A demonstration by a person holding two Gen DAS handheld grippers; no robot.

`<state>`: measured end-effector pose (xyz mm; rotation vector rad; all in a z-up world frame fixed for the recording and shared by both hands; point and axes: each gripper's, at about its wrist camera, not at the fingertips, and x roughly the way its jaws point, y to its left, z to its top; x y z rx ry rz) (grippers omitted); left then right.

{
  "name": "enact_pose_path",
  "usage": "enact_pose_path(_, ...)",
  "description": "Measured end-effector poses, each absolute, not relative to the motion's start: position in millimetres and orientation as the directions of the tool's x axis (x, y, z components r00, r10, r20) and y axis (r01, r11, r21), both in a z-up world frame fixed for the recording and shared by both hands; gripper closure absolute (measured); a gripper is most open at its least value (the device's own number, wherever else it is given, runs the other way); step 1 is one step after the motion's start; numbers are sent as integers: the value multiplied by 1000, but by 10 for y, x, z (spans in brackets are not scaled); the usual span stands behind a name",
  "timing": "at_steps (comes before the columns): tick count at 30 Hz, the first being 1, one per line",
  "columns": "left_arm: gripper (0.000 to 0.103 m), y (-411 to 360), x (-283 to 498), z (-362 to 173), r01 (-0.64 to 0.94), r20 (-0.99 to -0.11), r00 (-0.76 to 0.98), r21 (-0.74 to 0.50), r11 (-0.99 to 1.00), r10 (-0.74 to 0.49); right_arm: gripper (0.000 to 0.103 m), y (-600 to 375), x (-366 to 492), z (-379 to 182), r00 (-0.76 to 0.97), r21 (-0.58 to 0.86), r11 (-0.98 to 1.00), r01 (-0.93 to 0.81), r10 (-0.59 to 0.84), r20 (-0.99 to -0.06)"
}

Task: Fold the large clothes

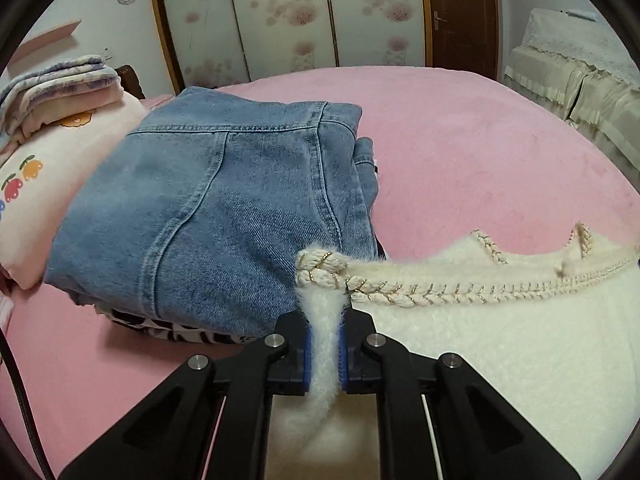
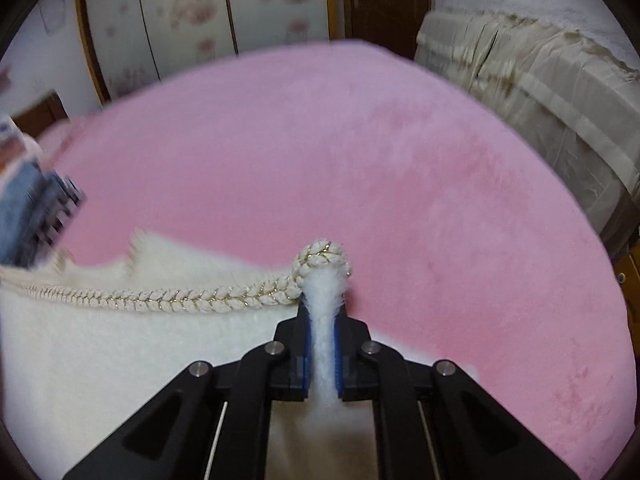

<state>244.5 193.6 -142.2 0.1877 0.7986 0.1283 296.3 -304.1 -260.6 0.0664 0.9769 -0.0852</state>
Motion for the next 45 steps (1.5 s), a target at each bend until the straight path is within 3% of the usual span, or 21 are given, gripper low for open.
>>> enact_pose_path(4,92,1891,2416,-1397,-37,-681,704,249,968,202,92,-2995,2913,-2497,570,22,991,133,-58,-820)
enact_pose_path(6,79,1906,2376,-1306,-41,-695,691,236,971,198,91,-2975,2820,-2332,584,41,989,143,-50,-810)
enact_pose_path(8,53,1913,2304,-1175,-65,-710,674,215,974,202,89,-2917,2710,-2168,589,27,988,153,-69,-805)
enact_pose_path(9,49,1901,2224,-1072,-77,-710,675,203,976,201,88,-2858,2635,-2055,597,19,989,148,-74,-799)
enact_pose_path(10,46,1866,2155,-996,-75,-708,681,190,979,189,84,-2805,2592,-1951,608,16,990,138,-72,-790)
enact_pose_path(12,45,1729,1950,-808,-59,-695,699,182,982,171,65,-2645,2395,-1732,641,37,993,111,-43,-767)
enact_pose_path(14,30,1535,1706,-659,-28,-688,714,163,986,134,33,-2481,2199,-1589,667,89,992,86,9,-745)
enact_pose_path(16,24,1371,1476,-580,-6,-676,732,122,992,88,27,-2248,1964,-1506,678,197,980,13,137,-722)
enact_pose_path(18,24,1192,1214,-579,24,-669,743,70,997,29,27,-2010,1767,-1487,672,273,958,-82,255,-695)
enact_pose_path(21,24,944,918,-752,26,-674,739,30,999,1,34,-1641,1524,-1585,662,240,963,-123,260,-703)
enact_pose_path(23,24,855,774,-910,22,-682,731,3,1000,-14,50,-1432,1392,-1725,646,201,969,-146,248,-722)
enact_pose_path(28,24,840,659,-1457,-27,-749,662,-67,997,-33,61,-1271,1292,-2194,537,211,964,-160,264,-801)
enact_pose_path(31,24,953,663,-1725,-74,-793,609,-27,997,24,75,-1433,1215,-2350,538,232,961,-150,276,-796)
enact_pose_path(33,24,1127,647,-1836,-106,-804,592,-8,994,57,91,-1629,1181,-2355,558,213,970,-113,240,-795)
enact_pose_path(39,24,1604,519,-1830,-155,-786,604,45,987,131,91,-2353,1095,-2442,573,18,995,96,-41,-818)
enact_pose_path(45,24,1831,477,-1855,-159,-788,603,35,987,125,92,-2906,965,-2492,562,57,982,180,-56,-825)
